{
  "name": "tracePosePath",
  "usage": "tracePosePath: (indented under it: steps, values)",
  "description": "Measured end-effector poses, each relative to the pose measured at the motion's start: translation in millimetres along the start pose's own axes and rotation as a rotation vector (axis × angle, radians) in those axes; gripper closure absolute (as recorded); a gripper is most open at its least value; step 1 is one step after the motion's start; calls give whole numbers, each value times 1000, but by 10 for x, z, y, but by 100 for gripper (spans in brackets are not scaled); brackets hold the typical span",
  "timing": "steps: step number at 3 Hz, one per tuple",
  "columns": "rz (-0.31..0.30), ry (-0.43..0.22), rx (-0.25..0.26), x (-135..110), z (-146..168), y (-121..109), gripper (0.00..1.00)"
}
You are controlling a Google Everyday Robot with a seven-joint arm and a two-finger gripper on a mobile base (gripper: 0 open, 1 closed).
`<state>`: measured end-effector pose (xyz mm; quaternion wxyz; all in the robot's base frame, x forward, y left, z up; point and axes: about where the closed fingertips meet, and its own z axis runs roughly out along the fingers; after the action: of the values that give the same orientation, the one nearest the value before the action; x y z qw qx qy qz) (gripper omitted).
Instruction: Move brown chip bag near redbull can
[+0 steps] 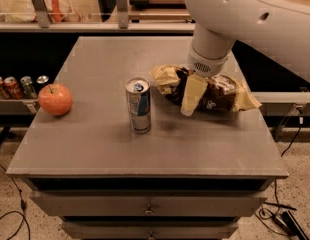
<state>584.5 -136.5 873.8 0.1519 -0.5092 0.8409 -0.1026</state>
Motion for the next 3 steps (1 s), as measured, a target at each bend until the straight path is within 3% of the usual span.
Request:
tracePosePath:
  steps: [2, 3]
  values:
    - [-31, -46, -49, 116, -53, 61, 0]
    - [-53, -105, -71, 177, -169, 84, 0]
